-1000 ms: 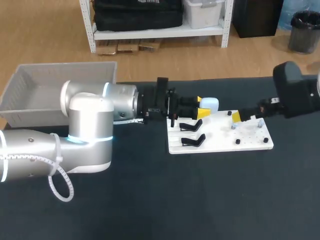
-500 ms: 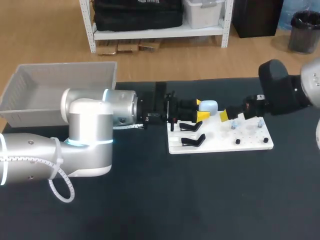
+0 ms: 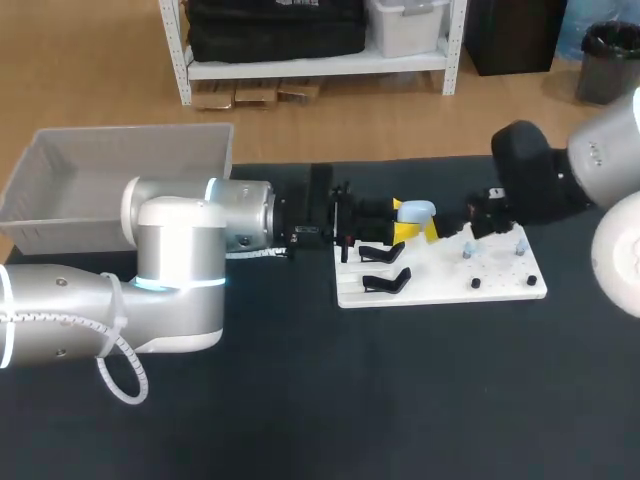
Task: Pick up each earbud case from the left stands, insert the matching earbuds, close the lid, and place the case in the box.
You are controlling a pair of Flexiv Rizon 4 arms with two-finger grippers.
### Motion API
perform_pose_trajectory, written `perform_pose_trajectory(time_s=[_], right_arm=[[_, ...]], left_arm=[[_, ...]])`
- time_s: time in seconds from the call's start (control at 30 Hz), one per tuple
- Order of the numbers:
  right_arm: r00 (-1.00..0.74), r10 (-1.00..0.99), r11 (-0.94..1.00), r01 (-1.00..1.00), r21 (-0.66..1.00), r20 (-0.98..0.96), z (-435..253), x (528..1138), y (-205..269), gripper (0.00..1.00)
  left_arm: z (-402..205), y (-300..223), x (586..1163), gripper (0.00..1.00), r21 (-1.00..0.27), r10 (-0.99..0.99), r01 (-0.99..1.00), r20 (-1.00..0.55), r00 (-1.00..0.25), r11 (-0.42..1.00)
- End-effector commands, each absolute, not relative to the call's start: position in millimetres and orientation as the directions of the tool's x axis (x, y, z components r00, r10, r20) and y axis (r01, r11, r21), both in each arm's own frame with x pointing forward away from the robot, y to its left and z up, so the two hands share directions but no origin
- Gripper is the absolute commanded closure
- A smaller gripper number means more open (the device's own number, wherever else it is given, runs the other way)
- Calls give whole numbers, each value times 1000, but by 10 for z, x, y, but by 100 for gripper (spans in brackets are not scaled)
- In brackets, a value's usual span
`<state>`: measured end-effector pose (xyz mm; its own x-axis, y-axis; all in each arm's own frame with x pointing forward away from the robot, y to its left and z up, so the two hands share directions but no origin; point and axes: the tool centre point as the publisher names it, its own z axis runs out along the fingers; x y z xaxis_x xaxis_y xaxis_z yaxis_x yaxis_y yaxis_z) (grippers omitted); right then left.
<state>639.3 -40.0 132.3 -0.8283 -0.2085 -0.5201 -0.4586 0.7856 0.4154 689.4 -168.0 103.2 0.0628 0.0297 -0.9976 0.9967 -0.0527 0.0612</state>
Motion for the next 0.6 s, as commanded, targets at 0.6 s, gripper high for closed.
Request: perform_pose_trajectory(time_s=[0.6], right_arm=[[-846, -171, 806, -415, 422, -506, 1199, 6674, -319, 0]], left_arm=[[1026, -1677, 6882, 100, 64, 26, 997, -998, 65, -48]])
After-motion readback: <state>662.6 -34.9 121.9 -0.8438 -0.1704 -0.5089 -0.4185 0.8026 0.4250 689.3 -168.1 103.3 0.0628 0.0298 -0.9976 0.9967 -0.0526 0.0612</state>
